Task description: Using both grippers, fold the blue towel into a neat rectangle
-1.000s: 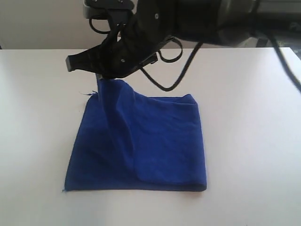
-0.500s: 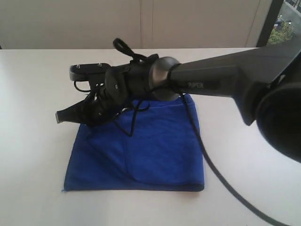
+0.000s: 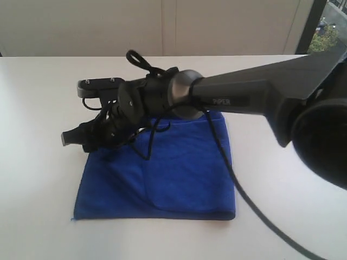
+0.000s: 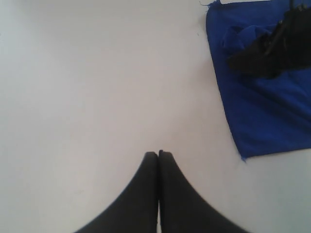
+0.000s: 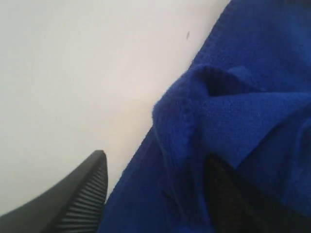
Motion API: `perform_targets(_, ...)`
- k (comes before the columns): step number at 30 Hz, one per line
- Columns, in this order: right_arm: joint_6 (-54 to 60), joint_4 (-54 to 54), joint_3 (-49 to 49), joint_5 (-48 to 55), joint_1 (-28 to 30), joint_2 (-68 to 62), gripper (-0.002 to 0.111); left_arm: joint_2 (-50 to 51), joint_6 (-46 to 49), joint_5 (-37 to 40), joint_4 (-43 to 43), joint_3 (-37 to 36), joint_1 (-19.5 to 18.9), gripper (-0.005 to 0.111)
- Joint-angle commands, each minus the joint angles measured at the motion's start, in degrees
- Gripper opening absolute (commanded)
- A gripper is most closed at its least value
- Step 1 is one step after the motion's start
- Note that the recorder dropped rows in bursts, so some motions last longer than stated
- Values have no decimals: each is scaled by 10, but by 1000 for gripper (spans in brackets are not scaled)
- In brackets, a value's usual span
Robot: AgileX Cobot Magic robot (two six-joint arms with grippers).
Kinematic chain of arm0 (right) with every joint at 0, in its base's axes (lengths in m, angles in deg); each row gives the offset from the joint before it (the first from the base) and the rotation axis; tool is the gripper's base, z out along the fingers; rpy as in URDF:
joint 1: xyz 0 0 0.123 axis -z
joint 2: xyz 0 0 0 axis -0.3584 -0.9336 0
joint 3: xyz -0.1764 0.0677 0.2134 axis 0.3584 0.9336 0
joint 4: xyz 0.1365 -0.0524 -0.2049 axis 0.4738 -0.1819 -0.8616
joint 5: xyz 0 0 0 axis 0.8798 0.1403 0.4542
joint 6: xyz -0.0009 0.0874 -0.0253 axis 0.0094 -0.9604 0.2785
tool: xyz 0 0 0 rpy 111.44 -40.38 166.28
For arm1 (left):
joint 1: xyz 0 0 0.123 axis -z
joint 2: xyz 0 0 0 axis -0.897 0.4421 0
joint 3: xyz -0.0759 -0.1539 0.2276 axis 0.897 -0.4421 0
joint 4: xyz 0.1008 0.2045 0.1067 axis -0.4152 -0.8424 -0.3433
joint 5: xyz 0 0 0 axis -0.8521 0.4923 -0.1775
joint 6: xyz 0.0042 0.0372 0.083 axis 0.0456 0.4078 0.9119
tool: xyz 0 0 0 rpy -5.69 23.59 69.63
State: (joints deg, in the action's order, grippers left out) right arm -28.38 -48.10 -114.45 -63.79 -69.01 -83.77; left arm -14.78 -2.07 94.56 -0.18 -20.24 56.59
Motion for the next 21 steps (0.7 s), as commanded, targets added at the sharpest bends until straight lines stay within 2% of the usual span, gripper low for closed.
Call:
perform_targets(1, 40, -5, -2, 61, 29, 58, 56, -4, -5, 5, 3, -3, -2, 0)
perform_targets(5, 70, -11, -2, 96, 69, 91, 55, -4, -5, 5, 3, -3, -2, 0)
perform_targets(7, 95, -16, -1, 112, 95, 102, 50, -4, -5, 5, 3, -3, -2, 0)
perform_targets(9, 105, -33, -1, 129, 120, 103, 37, -4, -5, 5, 3, -3, -2, 0)
perform_targets(13, 116, -80, 0, 148, 166, 94, 3, -4, -5, 5, 3, -3, -2, 0)
perform_targets(21, 152, -102, 0, 132, 247, 34, 0, -4, -5, 5, 3, -3, -2, 0)
